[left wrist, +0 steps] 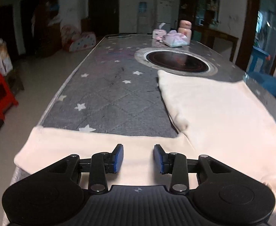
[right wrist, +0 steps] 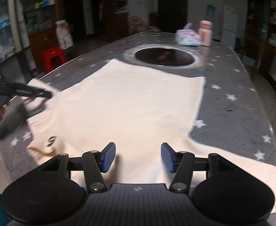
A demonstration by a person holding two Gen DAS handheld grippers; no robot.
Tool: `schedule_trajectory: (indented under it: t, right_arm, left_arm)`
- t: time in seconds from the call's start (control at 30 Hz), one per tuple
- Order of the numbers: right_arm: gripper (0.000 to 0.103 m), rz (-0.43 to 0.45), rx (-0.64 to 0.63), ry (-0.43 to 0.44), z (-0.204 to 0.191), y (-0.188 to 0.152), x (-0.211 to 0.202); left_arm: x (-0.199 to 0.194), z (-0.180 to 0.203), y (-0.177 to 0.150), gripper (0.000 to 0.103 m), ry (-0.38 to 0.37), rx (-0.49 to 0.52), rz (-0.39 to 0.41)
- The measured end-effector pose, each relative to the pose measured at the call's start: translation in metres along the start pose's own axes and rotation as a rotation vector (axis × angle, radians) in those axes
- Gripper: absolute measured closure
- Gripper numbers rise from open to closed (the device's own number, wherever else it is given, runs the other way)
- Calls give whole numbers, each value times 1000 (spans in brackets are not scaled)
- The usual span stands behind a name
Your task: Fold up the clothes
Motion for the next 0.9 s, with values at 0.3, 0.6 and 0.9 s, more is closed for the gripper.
schedule_trajectory:
  t: [0.3, 0.6, 0.9]
  right_arm:
    - [45, -12, -24, -7, -6, -17, -15]
    - [46, -7, 196, -244, 69, -37, -33]
    - [47, -44, 406, -573, 149, -72, -47]
  left_arm:
    - [-5, 3, 9, 56, 19, -3, -9]
    - [0, 48, 24, 47, -93, 47, -22]
    - [9, 91, 24, 45, -186, 124, -46]
Point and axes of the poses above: each gripper's, at about its wrist camera, not at the fingertips, and x roughly the way its jaws point, z to its right, y to its top, the point moved 1 cm from there along x, roughly the way its jaws point, and after that the axes turned 9 degrees about -y, right-handed, at the moved point
